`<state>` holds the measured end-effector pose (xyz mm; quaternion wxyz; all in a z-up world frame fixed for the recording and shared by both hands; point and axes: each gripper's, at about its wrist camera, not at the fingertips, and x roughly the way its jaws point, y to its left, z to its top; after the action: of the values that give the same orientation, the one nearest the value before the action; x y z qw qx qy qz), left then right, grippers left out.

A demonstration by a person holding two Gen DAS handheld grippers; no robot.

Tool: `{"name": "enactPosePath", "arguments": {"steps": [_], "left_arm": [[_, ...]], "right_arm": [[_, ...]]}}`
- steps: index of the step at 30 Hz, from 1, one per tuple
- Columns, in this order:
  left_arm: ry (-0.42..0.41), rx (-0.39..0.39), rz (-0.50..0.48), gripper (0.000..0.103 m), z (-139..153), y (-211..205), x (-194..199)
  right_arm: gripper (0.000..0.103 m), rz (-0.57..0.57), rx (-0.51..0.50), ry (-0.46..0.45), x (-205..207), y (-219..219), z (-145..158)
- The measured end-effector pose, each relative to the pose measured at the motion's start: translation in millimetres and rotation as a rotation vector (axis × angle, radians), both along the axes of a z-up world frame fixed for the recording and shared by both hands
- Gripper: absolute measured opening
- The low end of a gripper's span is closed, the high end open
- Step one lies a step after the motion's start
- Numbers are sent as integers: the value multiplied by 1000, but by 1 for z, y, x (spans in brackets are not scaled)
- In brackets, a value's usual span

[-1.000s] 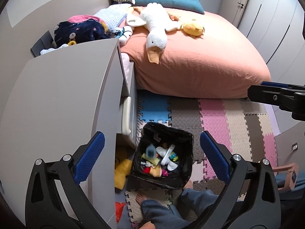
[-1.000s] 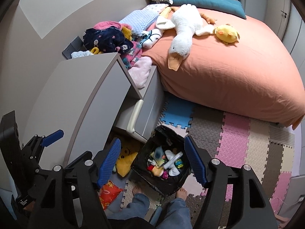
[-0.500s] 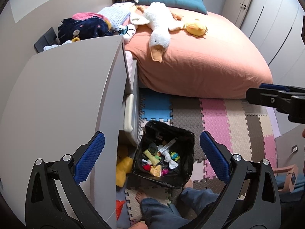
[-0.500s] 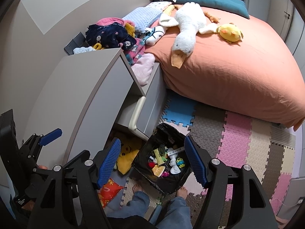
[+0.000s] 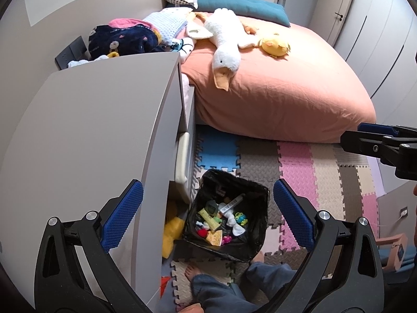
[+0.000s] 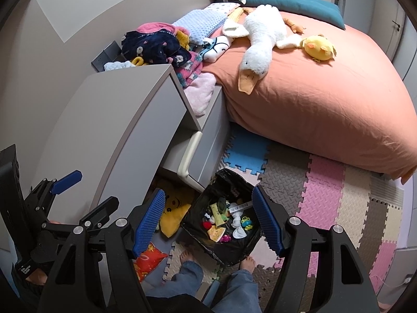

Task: Collect trash

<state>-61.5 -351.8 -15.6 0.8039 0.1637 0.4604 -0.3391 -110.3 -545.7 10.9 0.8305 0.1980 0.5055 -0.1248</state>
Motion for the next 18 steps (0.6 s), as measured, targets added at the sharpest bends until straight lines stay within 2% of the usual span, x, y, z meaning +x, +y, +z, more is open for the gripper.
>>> {"name": "enactPosePath", "arguments": {"steps": [18], "left_arm": [[4,-1,10,96,0,5,1]], "right_arm": [[70,3,-4,-2,0,3,1]]}}
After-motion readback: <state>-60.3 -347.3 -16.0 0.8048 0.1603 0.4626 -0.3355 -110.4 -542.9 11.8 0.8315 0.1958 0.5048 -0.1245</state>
